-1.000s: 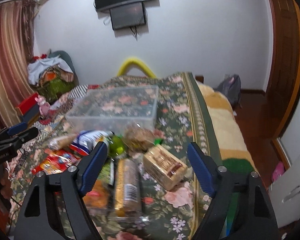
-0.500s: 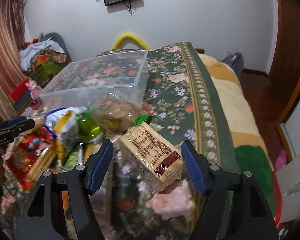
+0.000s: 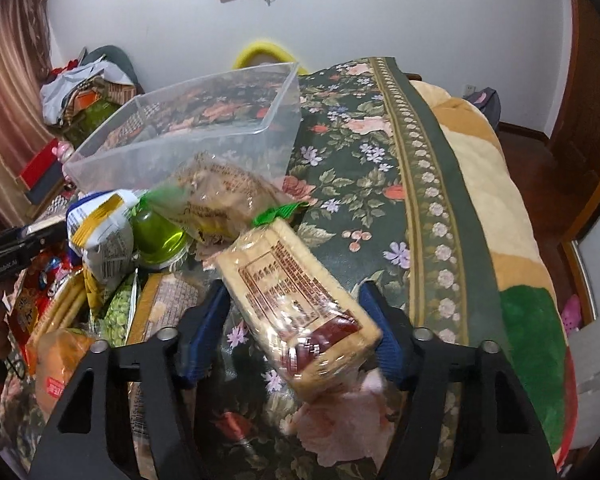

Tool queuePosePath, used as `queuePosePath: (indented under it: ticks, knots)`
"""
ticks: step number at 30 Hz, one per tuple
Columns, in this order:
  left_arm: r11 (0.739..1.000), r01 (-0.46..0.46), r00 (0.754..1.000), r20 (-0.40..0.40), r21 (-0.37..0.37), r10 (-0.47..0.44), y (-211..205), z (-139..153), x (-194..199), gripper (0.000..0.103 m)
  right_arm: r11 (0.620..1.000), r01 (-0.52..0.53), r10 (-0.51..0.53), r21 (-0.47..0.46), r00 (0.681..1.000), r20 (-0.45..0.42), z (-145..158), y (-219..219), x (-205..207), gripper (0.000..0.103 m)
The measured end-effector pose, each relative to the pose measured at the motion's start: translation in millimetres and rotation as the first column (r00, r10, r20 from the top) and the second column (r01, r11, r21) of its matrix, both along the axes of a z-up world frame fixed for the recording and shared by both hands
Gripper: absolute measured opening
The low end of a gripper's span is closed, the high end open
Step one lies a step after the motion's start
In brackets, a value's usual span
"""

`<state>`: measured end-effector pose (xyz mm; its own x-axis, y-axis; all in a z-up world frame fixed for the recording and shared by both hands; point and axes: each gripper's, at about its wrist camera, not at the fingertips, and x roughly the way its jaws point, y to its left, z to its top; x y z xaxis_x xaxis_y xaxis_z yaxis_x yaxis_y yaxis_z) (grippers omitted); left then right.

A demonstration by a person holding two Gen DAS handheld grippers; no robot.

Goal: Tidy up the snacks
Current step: 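Grasp the beige biscuit box with the right tool while the left tool grasps a long clear cracker pack, then carry both packs over the clear box and open both tools to drop them in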

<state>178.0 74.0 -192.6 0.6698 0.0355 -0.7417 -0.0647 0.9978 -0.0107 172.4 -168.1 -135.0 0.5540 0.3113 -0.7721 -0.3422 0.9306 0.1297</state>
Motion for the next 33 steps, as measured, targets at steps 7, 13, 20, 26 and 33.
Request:
queuePosePath:
  ticks: [7,13,20,26,33]
  knots:
    - [1.0,-0.002,1.0,0.022,-0.005,0.002,4,11,-13,0.046,1.0,-0.007,0.007,0.007,1.0,0.01,5,-1,-8,0.033]
    - [1.0,-0.013,0.998,0.057,-0.007,0.013,7,30,-29,0.046,1.0,0.014,-0.015,0.02,0.998,0.058,25,-8,-15,0.033]
    - [1.0,-0.01,0.988,0.152,-0.008,0.011,5,69,-38,0.046,0.999,0.021,-0.025,0.029,0.988,0.151,59,-8,-11,0.033]
    - [1.0,0.004,0.976,0.219,-0.019,0.0,3,99,-30,0.046,0.999,0.005,-0.012,0.032,0.975,0.22,81,2,-4,0.033]
    - [1.0,0.021,0.969,0.247,-0.018,-0.016,-4,114,-3,0.046,0.998,-0.034,0.017,0.057,0.961,0.278,100,17,7,0.033]
